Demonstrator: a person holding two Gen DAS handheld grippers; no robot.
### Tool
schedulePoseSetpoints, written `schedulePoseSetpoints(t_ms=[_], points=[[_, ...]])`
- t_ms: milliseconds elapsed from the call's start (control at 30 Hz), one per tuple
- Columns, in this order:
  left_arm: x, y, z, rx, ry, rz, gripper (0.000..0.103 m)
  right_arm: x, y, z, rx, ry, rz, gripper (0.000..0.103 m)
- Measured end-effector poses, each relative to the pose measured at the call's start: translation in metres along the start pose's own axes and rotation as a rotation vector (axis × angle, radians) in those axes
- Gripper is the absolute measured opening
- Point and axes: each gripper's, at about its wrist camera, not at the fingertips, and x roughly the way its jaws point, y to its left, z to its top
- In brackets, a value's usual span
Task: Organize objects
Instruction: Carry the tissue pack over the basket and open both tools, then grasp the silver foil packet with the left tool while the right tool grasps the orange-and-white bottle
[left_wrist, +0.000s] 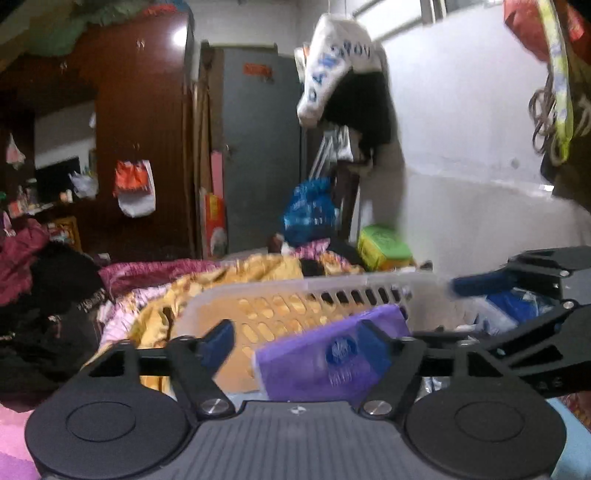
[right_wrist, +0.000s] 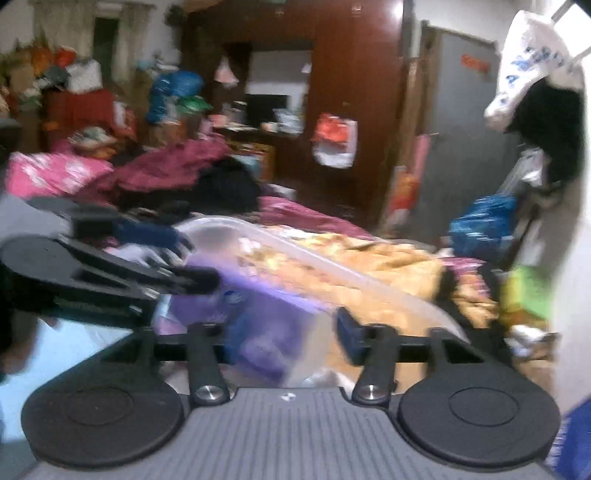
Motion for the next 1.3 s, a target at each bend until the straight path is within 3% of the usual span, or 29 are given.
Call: schedulePoseSetpoints(t_ms=[33,133,267,400,500,567,667,733,867,933,1000,1067,1167,1200,1300], points=[[-0.016,-0.002,-0.002,0.0,-0.025,-0.016,0.083,-0.013,0.002,-0.003,0.005,-0.023,-0.032,0.103],[-0.062,-0.019,-0.017,0.043,-0.068,-0.042,0.088,-0.063,-0.005,-0.024,0.066,-0.112,-0.018,0.103],[-0.102,-0.066,-0.055,0.149,-0.055,-0.075,0.093,-0.118,-0.019,-0.066,0.202,-0.13,0.012,0.103],[-0.097,-0.109,-0.089,0.203,0.058,-0.107,0.093,-0.122,-0.025,-0.103,0.316,0.008,-0.069,0.103],[-0.083,-0.134,-0.11,0.21,0.13,-0.153,0.093,-0.103,-0.032,-0.122,0.385,0.133,-0.023,0.103],[-0.075,-0.148,-0.121,0.225,0.159,-0.15,0.093,-0.088,-0.032,-0.126,0.412,0.172,-0.016,0.102],[-0.065,-0.16,-0.129,0.232,0.195,-0.17,0.093,-0.073,-0.023,-0.126,0.397,0.197,0.004,0.093],[-0.063,-0.166,-0.129,0.221,0.19,-0.176,0.093,-0.067,-0.015,-0.129,0.386,0.219,0.019,0.081],[-0.058,-0.175,-0.13,0.217,0.199,-0.176,0.09,-0.059,-0.007,-0.132,0.365,0.243,0.014,0.075],[-0.057,-0.177,-0.132,0.235,0.205,-0.166,0.088,-0.055,-0.006,-0.132,0.335,0.251,-0.021,0.06],[-0.056,-0.178,-0.134,0.247,0.203,-0.167,0.088,-0.055,-0.011,-0.131,0.346,0.25,-0.018,0.06],[-0.054,-0.181,-0.134,0.248,0.207,-0.172,0.084,-0.057,-0.014,-0.13,0.346,0.245,-0.008,0.06],[-0.054,-0.183,-0.135,0.254,0.205,-0.193,0.063,-0.066,-0.023,-0.133,0.361,0.222,-0.01,0.059],[-0.054,-0.183,-0.136,0.252,0.209,-0.201,0.044,-0.068,-0.026,-0.133,0.37,0.217,-0.009,0.058],[-0.058,-0.183,-0.139,0.288,0.19,-0.183,0.042,-0.073,-0.034,-0.136,0.39,0.205,-0.007,0.058]])
